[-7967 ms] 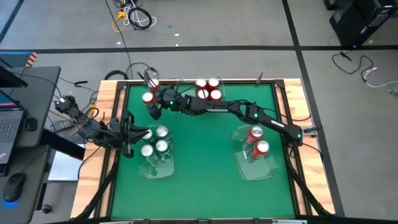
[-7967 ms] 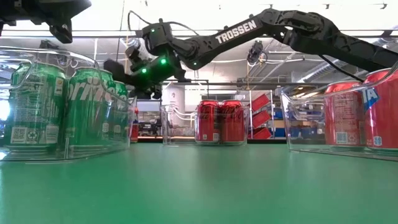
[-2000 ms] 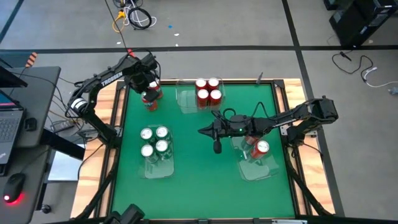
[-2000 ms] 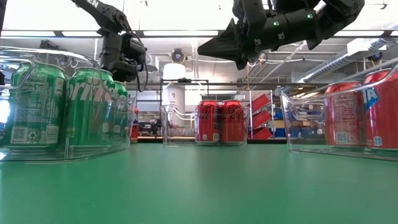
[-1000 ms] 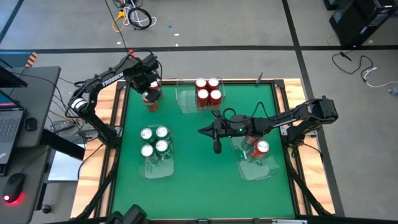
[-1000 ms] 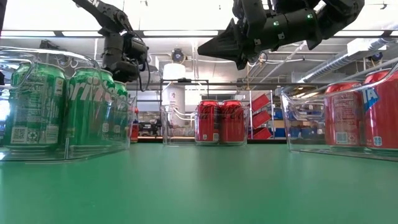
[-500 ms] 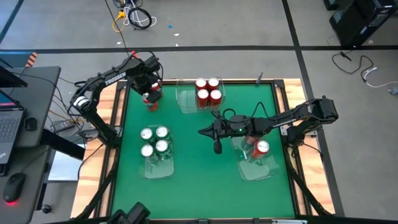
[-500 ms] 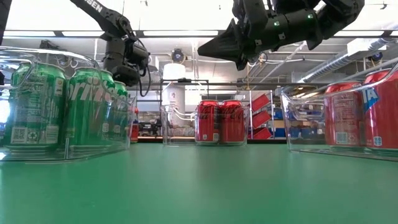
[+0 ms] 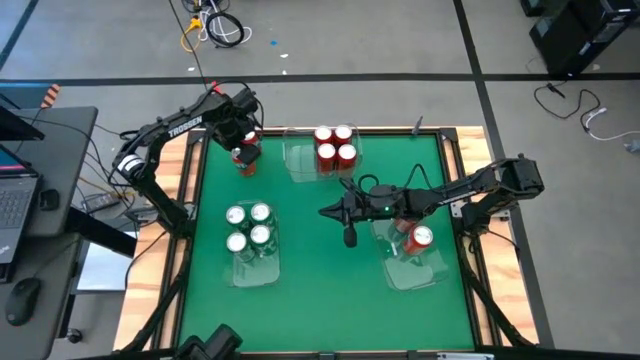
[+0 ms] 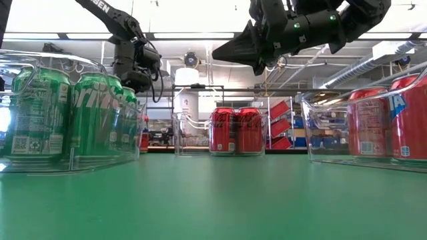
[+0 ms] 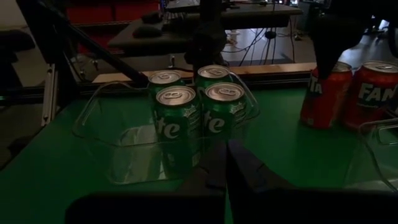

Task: Sort soda cans
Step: Put the red soda can into the middle right transparent bin

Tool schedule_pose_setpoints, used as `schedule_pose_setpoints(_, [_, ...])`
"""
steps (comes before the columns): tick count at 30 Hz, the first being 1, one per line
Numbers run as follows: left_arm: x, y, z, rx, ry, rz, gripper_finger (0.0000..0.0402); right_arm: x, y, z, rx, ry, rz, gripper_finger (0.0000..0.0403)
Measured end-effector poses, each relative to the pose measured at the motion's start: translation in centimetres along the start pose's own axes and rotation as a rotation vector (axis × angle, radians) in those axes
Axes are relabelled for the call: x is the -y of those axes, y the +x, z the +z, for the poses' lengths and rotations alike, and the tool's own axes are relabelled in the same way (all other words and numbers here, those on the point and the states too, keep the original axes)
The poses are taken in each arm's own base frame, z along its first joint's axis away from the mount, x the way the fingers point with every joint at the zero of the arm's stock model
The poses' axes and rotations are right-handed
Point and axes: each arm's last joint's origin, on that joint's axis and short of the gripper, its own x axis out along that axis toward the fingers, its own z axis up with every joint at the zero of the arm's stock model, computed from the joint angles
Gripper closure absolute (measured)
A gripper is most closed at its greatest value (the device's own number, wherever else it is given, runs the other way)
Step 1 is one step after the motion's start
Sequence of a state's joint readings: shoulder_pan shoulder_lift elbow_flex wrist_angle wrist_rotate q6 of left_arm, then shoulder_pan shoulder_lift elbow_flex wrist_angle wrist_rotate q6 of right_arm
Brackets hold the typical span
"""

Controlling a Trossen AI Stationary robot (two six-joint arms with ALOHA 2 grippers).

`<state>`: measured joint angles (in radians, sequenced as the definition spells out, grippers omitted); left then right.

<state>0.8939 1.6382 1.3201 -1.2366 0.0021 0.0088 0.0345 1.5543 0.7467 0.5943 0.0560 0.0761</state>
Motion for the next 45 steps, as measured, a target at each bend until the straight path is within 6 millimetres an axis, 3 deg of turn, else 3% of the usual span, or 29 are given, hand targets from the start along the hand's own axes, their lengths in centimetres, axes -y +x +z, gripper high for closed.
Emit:
schedule_pose_setpoints(11, [-0.1, -1.2, 0.3, 0.004, -0.036, 0.023, 0.0094, 0.0, 0.0, -0.1, -0.014, 0.002, 0.001, 0.0403])
schedule_pose_setpoints(20, [0.0, 0.4, 1.1, -0.055, -0.037, 0.005, 0.0094, 0.0, 0.0, -0.2, -0.018, 0.003, 0.01, 0.0402])
schedule_pose_setpoints(27, [0.0, 0.5, 1.1, -0.062, -0.019, 0.006, 0.0107, 0.0, 0.0, -0.2, -0.024, 0.003, 0.01, 0.0402])
schedule_pose_setpoints(34, [0.0, -1.2, 1.4, -0.088, 0.012, 0.02, 0.017, -0.1, 0.0, -0.2, -0.024, 0.01, 0.011, 0.0402])
schedule_pose_setpoints(45, [1.6, -4.5, 0.8, -0.117, 0.077, 0.043, 0.0172, -0.2, 0.0, -0.2, -0.025, 0.035, 0.026, 0.0402])
